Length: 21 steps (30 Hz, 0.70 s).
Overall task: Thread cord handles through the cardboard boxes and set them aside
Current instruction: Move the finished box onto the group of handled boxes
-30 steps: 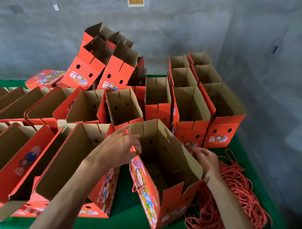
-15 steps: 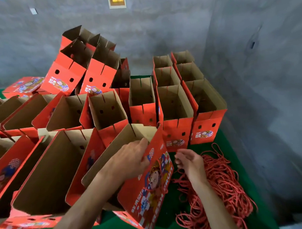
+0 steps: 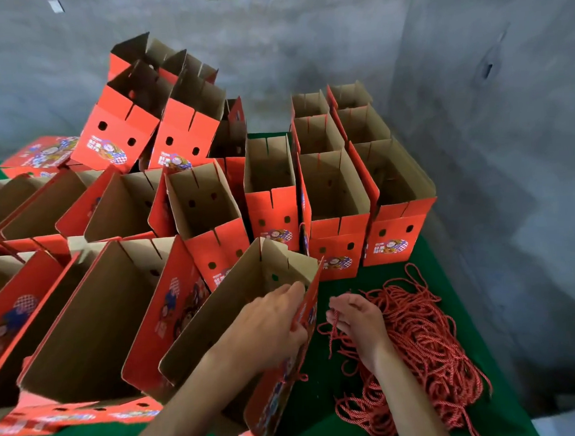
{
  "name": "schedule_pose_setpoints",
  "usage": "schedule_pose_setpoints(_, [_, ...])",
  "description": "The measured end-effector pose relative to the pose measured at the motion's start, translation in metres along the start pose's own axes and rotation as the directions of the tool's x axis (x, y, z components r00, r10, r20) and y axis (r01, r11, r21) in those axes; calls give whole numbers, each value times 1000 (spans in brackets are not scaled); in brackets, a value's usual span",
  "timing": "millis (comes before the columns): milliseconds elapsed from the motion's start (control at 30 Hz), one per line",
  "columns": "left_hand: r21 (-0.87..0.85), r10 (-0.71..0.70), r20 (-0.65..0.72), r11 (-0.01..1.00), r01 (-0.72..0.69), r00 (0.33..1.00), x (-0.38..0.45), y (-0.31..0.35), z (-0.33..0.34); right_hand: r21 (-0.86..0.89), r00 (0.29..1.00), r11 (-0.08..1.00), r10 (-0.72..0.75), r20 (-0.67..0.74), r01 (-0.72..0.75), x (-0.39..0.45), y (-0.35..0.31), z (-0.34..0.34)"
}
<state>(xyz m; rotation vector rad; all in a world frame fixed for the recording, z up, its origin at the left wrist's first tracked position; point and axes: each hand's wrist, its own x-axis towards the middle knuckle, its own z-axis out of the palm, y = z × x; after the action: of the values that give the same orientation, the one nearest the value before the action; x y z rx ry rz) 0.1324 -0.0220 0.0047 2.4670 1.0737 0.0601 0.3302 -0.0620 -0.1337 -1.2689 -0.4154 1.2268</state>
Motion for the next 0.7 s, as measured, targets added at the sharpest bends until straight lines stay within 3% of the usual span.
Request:
schedule_pose_setpoints(200, [-82,-40,60,996,45,997,-1,3,1,-5,999,1000,-15,-47,15,4,3,6])
schedule_pose_setpoints(433, [107,51,17,993,-52,999,-12,1,8,-69,983,995,-85,-164,75,11,-5,-4])
schedule_pose_setpoints(567, [80,52,-20,996,-51,998,-15,-9,7,-100,955,993,-94,-282,68,18,-11,-10])
schedule_pose_setpoints(700, [47,83,-42,996,-81,996,-15,-19,3,-155,954,984,-124,-272,84,20,-10,-11])
